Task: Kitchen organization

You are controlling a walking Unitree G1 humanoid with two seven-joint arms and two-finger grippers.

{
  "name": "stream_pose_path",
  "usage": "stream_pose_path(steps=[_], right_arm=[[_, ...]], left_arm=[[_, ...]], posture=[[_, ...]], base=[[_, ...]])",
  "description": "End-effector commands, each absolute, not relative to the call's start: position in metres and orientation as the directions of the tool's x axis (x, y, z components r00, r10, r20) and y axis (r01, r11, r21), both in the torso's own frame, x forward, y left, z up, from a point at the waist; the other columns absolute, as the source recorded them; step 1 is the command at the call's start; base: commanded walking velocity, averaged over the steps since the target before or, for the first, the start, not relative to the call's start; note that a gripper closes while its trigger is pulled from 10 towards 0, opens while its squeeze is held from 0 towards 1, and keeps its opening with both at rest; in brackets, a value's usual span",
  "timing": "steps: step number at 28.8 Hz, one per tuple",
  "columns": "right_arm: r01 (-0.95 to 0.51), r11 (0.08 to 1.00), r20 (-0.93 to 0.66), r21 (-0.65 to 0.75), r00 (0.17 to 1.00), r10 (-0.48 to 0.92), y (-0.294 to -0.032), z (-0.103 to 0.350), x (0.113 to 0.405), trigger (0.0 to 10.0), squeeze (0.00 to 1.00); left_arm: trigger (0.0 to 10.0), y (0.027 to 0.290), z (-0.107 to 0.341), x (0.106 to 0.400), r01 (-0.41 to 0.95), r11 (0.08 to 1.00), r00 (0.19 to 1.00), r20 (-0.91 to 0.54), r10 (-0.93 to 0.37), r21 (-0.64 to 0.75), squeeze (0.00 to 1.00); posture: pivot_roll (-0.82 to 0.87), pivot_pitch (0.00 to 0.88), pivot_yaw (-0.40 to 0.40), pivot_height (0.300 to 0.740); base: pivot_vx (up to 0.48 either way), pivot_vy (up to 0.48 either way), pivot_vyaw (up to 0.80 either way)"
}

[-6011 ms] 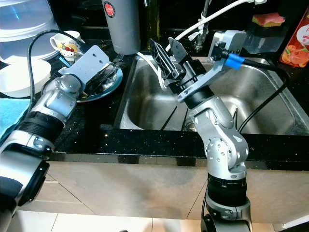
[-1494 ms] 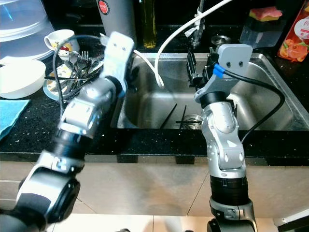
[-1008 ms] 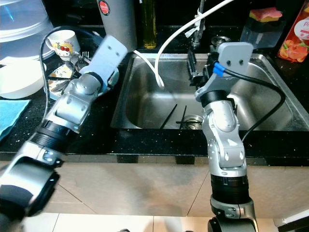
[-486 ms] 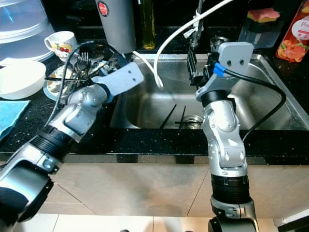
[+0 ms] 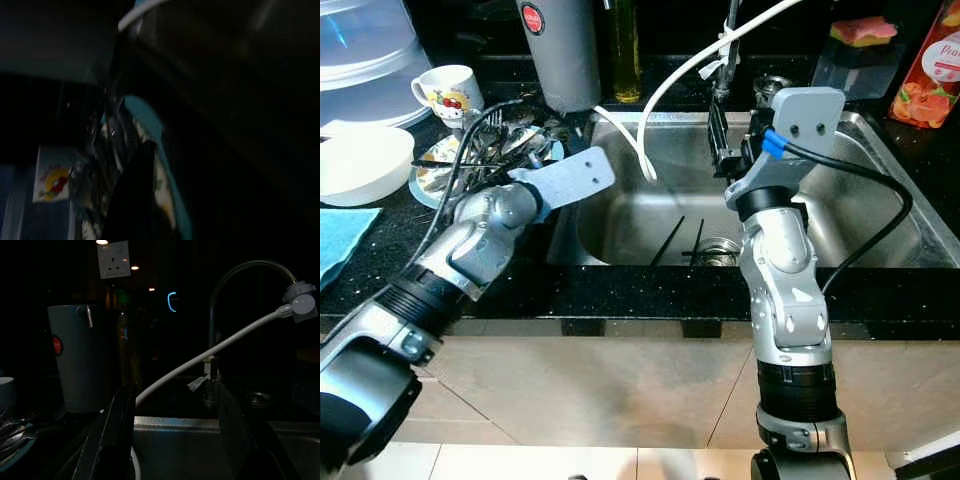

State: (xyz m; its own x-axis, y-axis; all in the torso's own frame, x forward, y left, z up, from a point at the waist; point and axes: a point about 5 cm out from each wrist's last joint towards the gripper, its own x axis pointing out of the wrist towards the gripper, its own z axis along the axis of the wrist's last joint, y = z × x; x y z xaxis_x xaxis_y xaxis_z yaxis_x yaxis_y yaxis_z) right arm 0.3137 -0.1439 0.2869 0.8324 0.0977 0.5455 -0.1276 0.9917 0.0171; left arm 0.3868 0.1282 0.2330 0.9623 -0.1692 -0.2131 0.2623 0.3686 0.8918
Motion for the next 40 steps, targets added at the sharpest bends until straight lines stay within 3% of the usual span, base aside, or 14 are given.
stream_pose_path(steps=[1, 6, 7, 8, 9, 11, 12, 20, 21, 22, 23, 40], right_arm=[[-0.127, 0.992, 0.544, 0.020, 0.834, 0.096, -0.143, 0.286, 0.313, 10.0, 0.00], [-0.126, 0.992, 0.544, 0.022, 0.834, 0.094, -0.143, 0.286, 0.313, 10.0, 0.00], [-0.126, 0.992, 0.544, 0.022, 0.834, 0.094, -0.143, 0.286, 0.313, 10.0, 0.00], [-0.126, 0.992, 0.544, 0.022, 0.834, 0.093, -0.143, 0.286, 0.313, 10.0, 0.00], [-0.126, 0.992, 0.543, 0.023, 0.834, 0.094, -0.143, 0.286, 0.313, 10.0, 0.00], [-0.126, 0.992, 0.543, 0.023, 0.834, 0.094, -0.143, 0.286, 0.314, 10.0, 0.00], [-0.127, 0.992, 0.543, 0.023, 0.834, 0.094, -0.143, 0.286, 0.314, 10.0, 0.00], [-0.130, 0.991, 0.543, 0.023, 0.834, 0.097, -0.143, 0.287, 0.314, 10.0, 0.00], [-0.130, 0.991, 0.543, 0.023, 0.834, 0.097, -0.143, 0.287, 0.314, 10.0, 0.00], [-0.130, 0.991, 0.543, 0.023, 0.834, 0.097, -0.143, 0.287, 0.314, 10.0, 0.00], [-0.130, 0.991, 0.543, 0.023, 0.834, 0.097, -0.143, 0.287, 0.314, 10.0, 0.00], [-0.130, 0.991, 0.543, 0.022, 0.834, 0.097, -0.142, 0.288, 0.315, 10.0, 0.00]], left_arm=[[10.0, 0.138, 0.233, 0.388, 0.258, 0.332, 0.965, -0.226, -0.135, 0.907, 0.00], [10.0, 0.139, 0.231, 0.388, 0.259, 0.335, 0.965, -0.230, -0.127, 0.906, 0.00], [8.4, 0.139, 0.231, 0.388, 0.260, 0.336, 0.965, -0.230, -0.126, 0.905, 0.00], [5.2, 0.139, 0.231, 0.388, 0.260, 0.340, 0.965, -0.230, -0.126, 0.904, 0.00], [0.7, 0.139, 0.231, 0.388, 0.259, 0.343, 0.965, -0.229, -0.125, 0.903, 0.00], [0.7, 0.139, 0.232, 0.388, 0.258, 0.344, 0.965, -0.229, -0.125, 0.903, 0.00], [0.0, 0.138, 0.231, 0.388, 0.258, 0.347, 0.965, -0.228, -0.127, 0.902, 0.00], [0.0, 0.133, 0.229, 0.386, 0.274, 0.351, 0.960, -0.233, -0.153, 0.896, 0.00], [4.2, 0.132, 0.229, 0.386, 0.274, 0.347, 0.960, -0.232, -0.157, 0.897, 0.00], [4.2, 0.132, 0.229, 0.386, 0.274, 0.347, 0.960, -0.232, -0.157, 0.897, 0.00], [10.0, 0.131, 0.229, 0.386, 0.273, 0.344, 0.960, -0.230, -0.160, 0.898, 0.00], [10.0, 0.108, 0.223, 0.380, 0.315, 0.361, 0.940, -0.238, -0.243, 0.878, 0.00]], posture=[[0.09, 0.048, 0.058, 0.740], [0.09, 0.054, 0.058, 0.740], [0.09, 0.054, 0.058, 0.740], [0.09, 0.056, 0.057, 0.740], [0.09, 0.057, 0.056, 0.740], [0.09, 0.057, 0.056, 0.740], [0.09, 0.058, 0.055, 0.740], [0.09, 0.060, 0.054, 0.740], [0.09, 0.061, 0.053, 0.740], [0.09, 0.061, 0.053, 0.740], [0.09, 0.061, 0.053, 0.740], [0.08, 0.067, 0.055, 0.740]], base=[[0.000, 0.000, 0.00], [0.000, 0.000, 0.00], [0.000, 0.000, 0.00], [0.000, 0.000, 0.00], [0.000, 0.000, 0.00], [0.000, 0.000, 0.00], [0.000, 0.000, 0.00], [0.000, 0.000, 0.00], [0.000, 0.000, 0.00], [0.000, 0.000, 0.00], [0.000, 0.000, 0.00], [0.000, 0.000, 0.00]])
